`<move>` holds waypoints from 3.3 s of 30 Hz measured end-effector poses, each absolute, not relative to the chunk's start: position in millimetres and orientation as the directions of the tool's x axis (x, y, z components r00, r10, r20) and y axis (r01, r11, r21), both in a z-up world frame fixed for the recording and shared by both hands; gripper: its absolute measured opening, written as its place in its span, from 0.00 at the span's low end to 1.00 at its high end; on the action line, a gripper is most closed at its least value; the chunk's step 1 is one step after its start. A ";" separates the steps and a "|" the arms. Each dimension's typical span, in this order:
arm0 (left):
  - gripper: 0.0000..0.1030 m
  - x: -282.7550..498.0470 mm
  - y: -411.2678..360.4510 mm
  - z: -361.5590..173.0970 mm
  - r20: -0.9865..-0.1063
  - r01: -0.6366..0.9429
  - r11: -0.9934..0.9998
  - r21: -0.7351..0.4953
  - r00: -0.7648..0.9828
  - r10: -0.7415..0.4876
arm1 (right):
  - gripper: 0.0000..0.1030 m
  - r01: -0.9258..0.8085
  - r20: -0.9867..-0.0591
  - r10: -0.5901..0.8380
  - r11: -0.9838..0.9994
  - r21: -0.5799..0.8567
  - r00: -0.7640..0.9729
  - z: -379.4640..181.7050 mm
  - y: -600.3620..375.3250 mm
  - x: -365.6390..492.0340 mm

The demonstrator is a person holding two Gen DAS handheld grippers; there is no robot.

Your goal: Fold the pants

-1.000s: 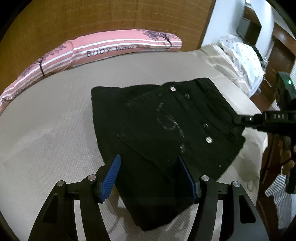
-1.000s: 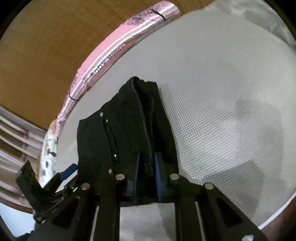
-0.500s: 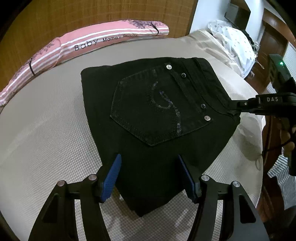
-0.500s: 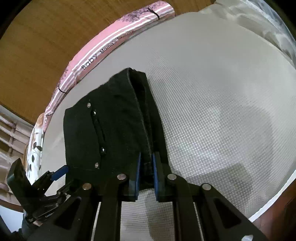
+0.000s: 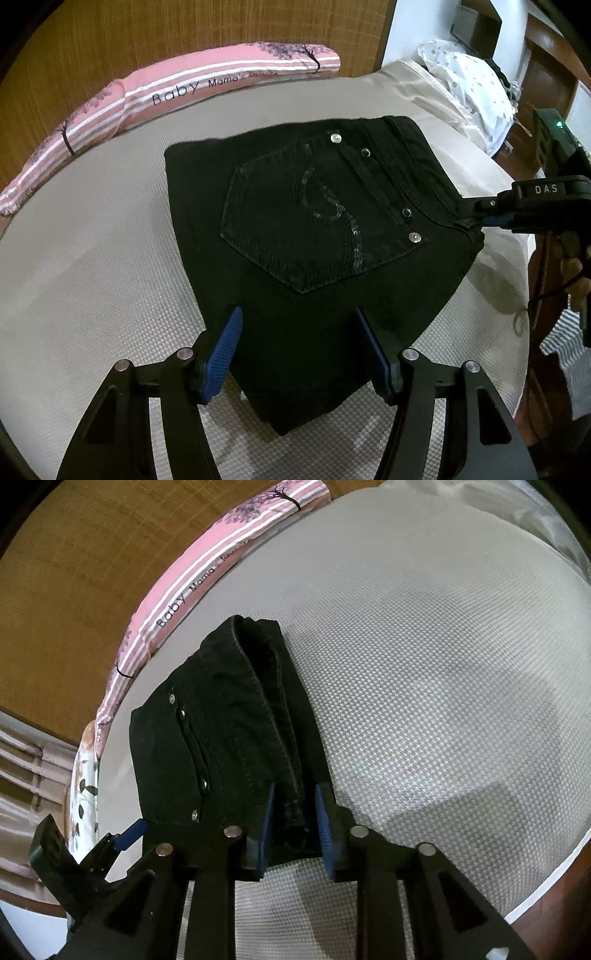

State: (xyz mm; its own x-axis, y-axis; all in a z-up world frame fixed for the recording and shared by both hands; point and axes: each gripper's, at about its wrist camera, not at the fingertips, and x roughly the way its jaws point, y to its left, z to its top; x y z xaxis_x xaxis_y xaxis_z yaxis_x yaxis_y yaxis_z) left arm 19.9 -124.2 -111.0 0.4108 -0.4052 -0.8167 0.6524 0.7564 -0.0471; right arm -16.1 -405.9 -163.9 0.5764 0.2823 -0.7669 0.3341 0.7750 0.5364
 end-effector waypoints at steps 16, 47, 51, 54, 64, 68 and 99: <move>0.61 69.2 -86.8 -76.9 -0.750 0.490 0.849 -0.197 0.482 -0.453 | 0.32 0.264 -0.725 0.108 0.886 0.380 0.680 -95.6 -395.7 2.5; 0.61 117.3 -67.6 -133.6 -0.761 0.302 0.761 -0.575 0.146 -0.633 | 0.43 0.134 -0.696 0.518 0.747 0.651 0.498 -155.5 -446.1 40.6; 0.61 119.4 -71.7 -138.5 -0.735 0.273 0.728 -0.629 0.097 -0.671 | 0.57 0.118 -0.682 0.593 0.712 0.692 0.427 -172.0 -452.8 41.6; 0.61 120.1 -74.2 -139.6 -0.723 0.275 0.717 -0.640 0.099 -0.684 | 0.57 0.083 -0.669 0.622 0.704 0.705 0.406 -177.6 -454.0 47.5; 0.64 139.4 -87.2 -142.5 -0.675 0.319 0.681 -0.659 0.149 -0.723 | 0.54 0.001 -0.557 0.731 0.606 0.796 0.394 -188.8 -442.9 84.4; 0.49 133.7 -91.0 -140.4 -0.720 0.347 0.731 -0.588 0.188 -0.668 | 0.32 0.032 -0.555 0.717 0.600 0.800 0.423 -193.5 -440.1 76.1; 0.15 235.7 85.0 -78.3 -0.758 0.248 0.882 -0.401 0.450 -0.471 | 0.20 -0.021 -0.573 0.684 0.651 0.759 0.452 -123.3 -218.8 216.0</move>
